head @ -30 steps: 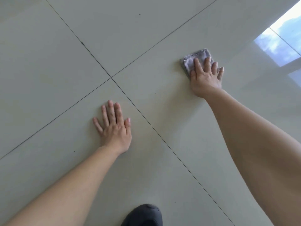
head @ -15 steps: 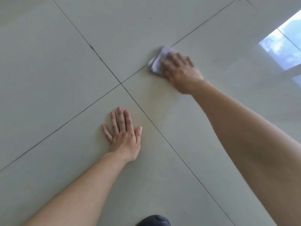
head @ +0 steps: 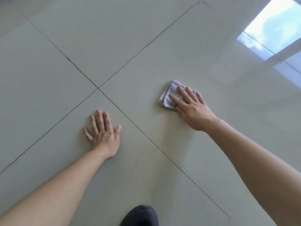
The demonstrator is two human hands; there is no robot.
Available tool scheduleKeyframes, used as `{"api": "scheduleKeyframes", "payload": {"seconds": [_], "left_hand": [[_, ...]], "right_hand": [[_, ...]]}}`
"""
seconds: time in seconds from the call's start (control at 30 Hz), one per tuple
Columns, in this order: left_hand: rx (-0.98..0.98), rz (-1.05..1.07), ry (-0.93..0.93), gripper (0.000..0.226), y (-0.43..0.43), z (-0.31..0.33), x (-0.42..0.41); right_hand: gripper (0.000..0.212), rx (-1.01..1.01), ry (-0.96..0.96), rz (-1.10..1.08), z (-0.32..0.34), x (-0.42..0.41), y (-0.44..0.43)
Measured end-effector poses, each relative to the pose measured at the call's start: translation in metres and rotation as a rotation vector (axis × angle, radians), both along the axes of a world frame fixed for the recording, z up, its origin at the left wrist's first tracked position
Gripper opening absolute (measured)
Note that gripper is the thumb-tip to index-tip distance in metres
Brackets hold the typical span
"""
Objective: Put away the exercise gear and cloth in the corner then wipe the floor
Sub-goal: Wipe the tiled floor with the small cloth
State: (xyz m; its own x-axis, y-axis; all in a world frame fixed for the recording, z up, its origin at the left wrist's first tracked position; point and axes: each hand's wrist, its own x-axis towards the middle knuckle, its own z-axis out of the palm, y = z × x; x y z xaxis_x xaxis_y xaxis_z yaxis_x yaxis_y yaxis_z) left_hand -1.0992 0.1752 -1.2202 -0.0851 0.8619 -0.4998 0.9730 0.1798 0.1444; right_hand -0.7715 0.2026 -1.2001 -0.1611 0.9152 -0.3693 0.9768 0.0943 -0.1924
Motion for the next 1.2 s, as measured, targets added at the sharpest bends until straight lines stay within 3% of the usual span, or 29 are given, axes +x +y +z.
{"api": "scheduleKeyframes", "payload": {"seconds": [0.13,0.3,0.43,0.53,0.6,0.83,1.2], "left_hand": [[0.051,0.04,-0.015,0.071,-0.001,0.007,0.004],[0.173,-0.111,-0.049,0.073,0.005,0.022,0.057],[0.169,-0.319,-0.097,0.087,0.037,0.025,0.127],[0.123,-0.32,-0.064,0.096,0.06,0.026,0.157],[0.093,-0.28,-0.052,0.101,0.073,0.026,0.167],[-0.103,-0.279,0.004,0.133,0.095,0.022,0.172],[-0.464,-0.347,0.03,0.16,0.114,0.058,0.176]], "right_hand": [[0.059,-0.14,-0.133,-0.569,0.008,0.132,-0.06],[0.063,-0.24,-0.143,-0.883,0.009,0.172,-0.148],[0.061,-0.216,-0.079,-0.754,0.01,0.119,-0.166],[0.06,-0.235,-0.068,-0.488,0.017,0.095,-0.175],[0.059,-0.258,-0.047,-0.421,0.023,0.107,-0.177],[0.064,-0.234,-0.07,-0.983,0.007,0.15,-0.153],[0.065,-0.395,-0.057,-1.056,0.019,0.149,-0.131]]}}
